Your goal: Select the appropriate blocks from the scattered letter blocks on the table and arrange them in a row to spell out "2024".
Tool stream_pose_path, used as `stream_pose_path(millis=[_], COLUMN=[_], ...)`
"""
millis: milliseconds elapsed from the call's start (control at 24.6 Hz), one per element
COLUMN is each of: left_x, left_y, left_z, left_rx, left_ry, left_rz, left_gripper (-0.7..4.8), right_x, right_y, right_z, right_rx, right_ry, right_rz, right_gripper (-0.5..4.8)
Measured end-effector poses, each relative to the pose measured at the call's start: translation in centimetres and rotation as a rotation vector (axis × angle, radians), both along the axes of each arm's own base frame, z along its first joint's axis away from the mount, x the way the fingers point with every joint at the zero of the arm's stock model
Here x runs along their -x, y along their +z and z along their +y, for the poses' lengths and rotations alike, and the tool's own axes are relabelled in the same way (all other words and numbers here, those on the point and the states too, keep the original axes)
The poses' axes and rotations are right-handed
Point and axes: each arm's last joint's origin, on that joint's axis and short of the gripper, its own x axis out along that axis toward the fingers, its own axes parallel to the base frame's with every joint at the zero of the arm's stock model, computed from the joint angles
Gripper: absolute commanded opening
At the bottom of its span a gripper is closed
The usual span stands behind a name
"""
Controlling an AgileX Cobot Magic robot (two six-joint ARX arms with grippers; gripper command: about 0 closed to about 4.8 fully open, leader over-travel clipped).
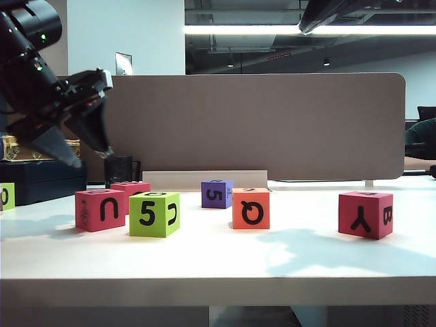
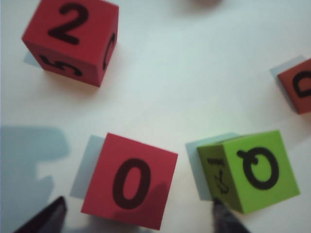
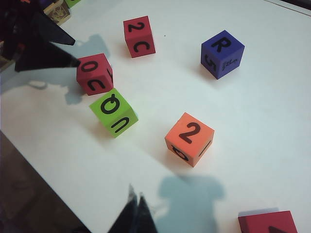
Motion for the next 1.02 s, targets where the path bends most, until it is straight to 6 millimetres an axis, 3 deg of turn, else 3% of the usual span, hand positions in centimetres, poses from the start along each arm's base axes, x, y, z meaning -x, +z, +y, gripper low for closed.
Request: stream_pose_path(millis=[203, 488, 692, 895, 1017], left_x=[0.1, 0.0, -1.4, -3.7, -3.6], left_y=[-0.8, -0.7, -0.5, -1.2, -1.7], left_z=[-0.9, -1.6, -1.8, -2.3, -2.3], left_rx=[-0.080, -0.169, -0.199, -0.226, -0.243], left_ry=[-0.067, -0.079, -0.076, -0.096, -0.117], left_rz=[0.011, -0.046, -0.053, 0.087, 0.145], left_gripper=[4.37, 4.37, 4.37, 4.36, 4.35], right_x=[-0.3, -0.5, -0.5, -0.5, -0.5], right_y=[0.0, -0.1, -0.1, -0.1, -0.2], right_z=[0.2, 0.3, 0.3, 0.3, 0.3], right_rx=[0.003, 0.006, 0.005, 0.013, 0.018], right_ry=[0.002, 0.004, 0.005, 0.012, 0.012], right_rz=[0.000, 0.001, 0.000, -0.007, -0.002], right_gripper=[-0.04, -0.04, -0.04, -0.04, -0.04])
